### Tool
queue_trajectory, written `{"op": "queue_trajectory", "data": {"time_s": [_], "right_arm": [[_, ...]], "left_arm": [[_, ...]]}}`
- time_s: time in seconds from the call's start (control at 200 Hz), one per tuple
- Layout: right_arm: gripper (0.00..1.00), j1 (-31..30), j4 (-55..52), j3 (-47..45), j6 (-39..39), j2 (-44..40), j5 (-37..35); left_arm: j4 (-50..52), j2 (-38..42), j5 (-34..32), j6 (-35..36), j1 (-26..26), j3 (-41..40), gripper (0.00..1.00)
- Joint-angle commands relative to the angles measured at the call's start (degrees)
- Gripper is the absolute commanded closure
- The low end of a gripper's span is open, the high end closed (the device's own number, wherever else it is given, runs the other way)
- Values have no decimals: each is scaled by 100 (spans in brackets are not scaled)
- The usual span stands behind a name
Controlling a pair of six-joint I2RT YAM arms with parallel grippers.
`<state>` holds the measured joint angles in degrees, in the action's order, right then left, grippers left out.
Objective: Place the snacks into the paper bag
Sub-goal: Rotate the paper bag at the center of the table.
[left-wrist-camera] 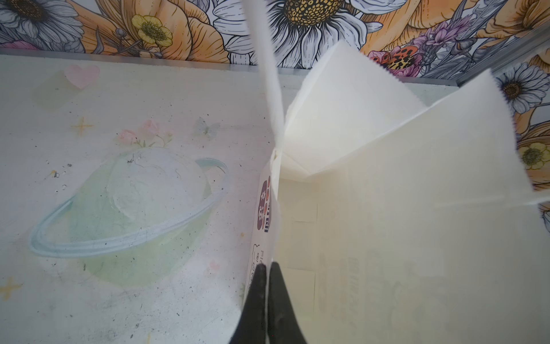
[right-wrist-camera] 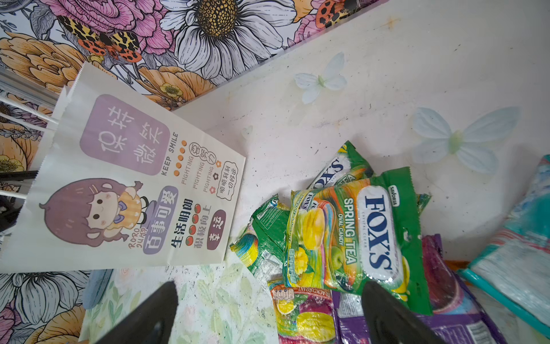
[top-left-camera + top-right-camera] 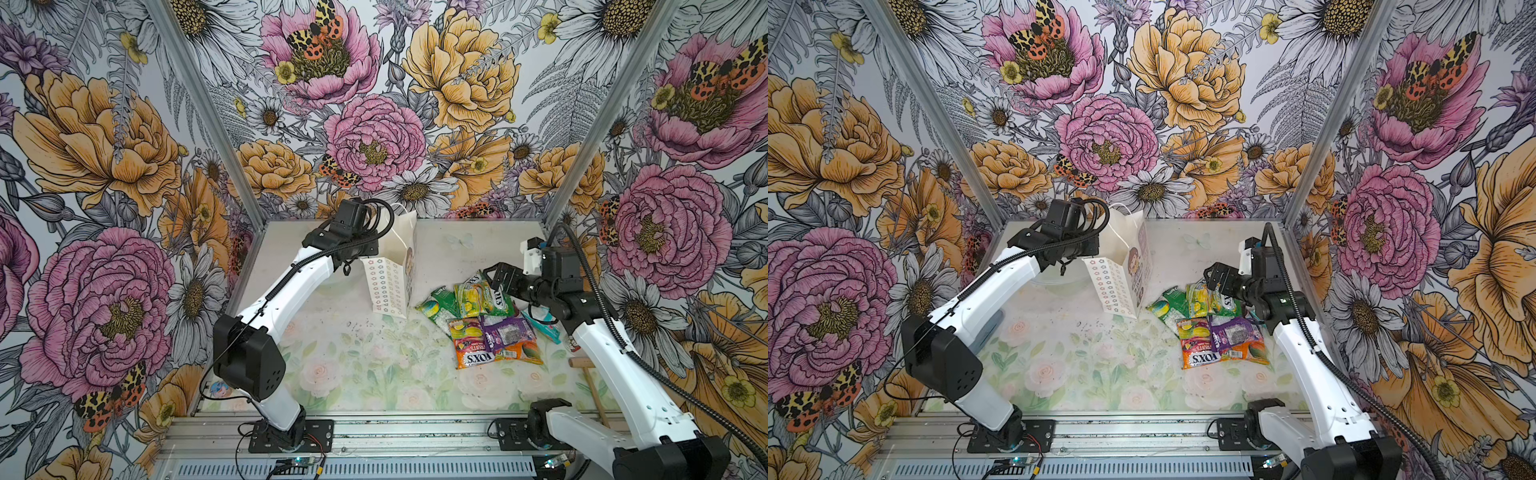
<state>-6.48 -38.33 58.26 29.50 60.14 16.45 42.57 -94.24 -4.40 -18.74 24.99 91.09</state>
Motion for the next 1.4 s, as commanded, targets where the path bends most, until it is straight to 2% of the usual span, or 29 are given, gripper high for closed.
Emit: {"op": "queue_trajectory", "data": {"time_s": [0.0,0.385,0.826,1.006,1.396], "right_arm": [[2,-45,63,23,-131,74,120],[5,-45,-4,-126,-269,310,192],[5,-285,-122,-93,-394,707,-199],[5,-481,-225,-11,-453,865,-565],[2,-536,-817,103,-377,948,-2135]], "left_arm": [[-76,122,101,-241,-45,-81,100],[-100,166,111,-503,-64,-157,100],[-249,390,91,-929,-118,-500,100],[-249,432,106,-971,-114,-517,100],[-293,554,140,-1036,-43,-562,100]]}}
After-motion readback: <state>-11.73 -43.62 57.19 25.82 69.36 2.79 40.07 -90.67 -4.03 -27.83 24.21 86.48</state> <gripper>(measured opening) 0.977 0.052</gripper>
